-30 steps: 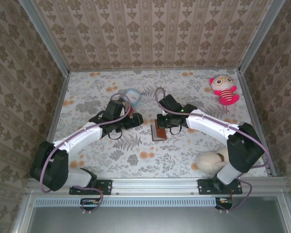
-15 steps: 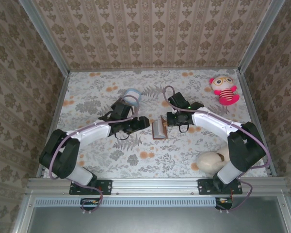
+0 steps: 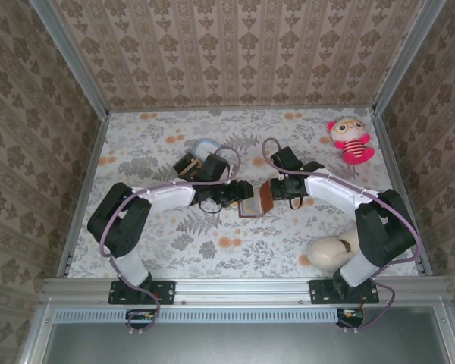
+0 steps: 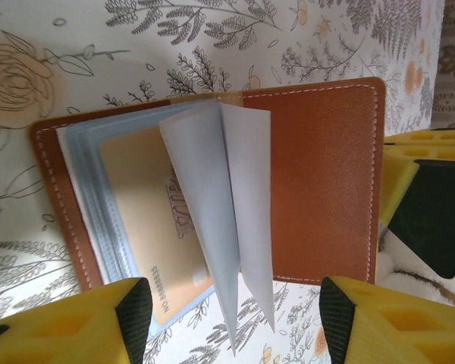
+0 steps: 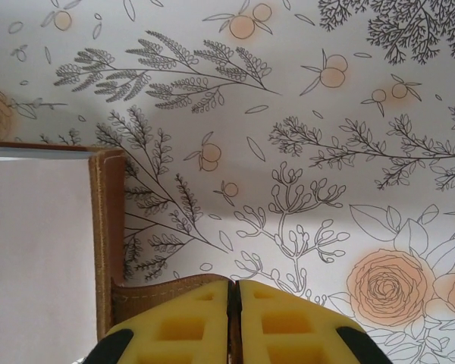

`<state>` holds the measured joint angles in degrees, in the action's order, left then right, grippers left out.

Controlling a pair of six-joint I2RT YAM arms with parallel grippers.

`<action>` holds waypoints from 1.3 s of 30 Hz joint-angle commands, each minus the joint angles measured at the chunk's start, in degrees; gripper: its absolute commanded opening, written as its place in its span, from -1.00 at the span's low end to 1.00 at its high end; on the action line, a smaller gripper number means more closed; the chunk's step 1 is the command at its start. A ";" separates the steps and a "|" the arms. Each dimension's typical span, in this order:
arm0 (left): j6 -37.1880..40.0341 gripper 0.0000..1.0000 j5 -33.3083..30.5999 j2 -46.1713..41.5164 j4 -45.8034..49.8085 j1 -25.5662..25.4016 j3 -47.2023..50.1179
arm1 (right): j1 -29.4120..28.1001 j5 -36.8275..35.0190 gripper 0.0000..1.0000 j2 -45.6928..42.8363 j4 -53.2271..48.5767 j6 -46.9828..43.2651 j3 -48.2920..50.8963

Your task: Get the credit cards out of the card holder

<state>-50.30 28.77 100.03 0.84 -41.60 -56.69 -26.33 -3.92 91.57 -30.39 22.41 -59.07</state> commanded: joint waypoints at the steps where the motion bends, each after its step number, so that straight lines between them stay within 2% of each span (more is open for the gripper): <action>1: -1.58 0.26 1.28 2.42 0.53 -0.29 -2.17 | 0.74 -0.81 -0.79 0.67 -0.82 -1.26 1.34; 9: -2.63 0.02 4.12 5.94 -1.88 -1.11 -5.25 | 1.54 3.15 -0.79 1.48 1.58 -1.11 2.00; 18: -2.17 -0.25 1.33 4.49 -0.95 -0.56 -3.21 | 1.04 16.92 -0.80 4.16 6.37 0.16 2.46; 22: -1.58 -0.26 -0.29 1.76 -0.84 0.32 -0.60 | -0.32 20.41 -0.79 5.40 8.31 1.67 1.98; 26: -0.96 -0.20 0.36 0.26 -1.43 0.71 1.05 | -1.01 20.73 -0.79 7.13 8.61 2.56 0.89; 33: -3.96 -0.07 4.41 1.90 -9.82 0.40 2.97 | -1.01 16.74 -0.71 8.15 6.95 3.10 -0.33; 39: -3.28 -0.04 4.43 2.94 -10.02 0.09 2.29 | -0.83 14.50 -0.69 8.24 5.98 3.49 -0.93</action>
<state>-53.39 31.99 102.00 -7.42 -41.21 -54.26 -27.05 12.62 99.18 -22.55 24.82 -58.35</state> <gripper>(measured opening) 0.477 0.154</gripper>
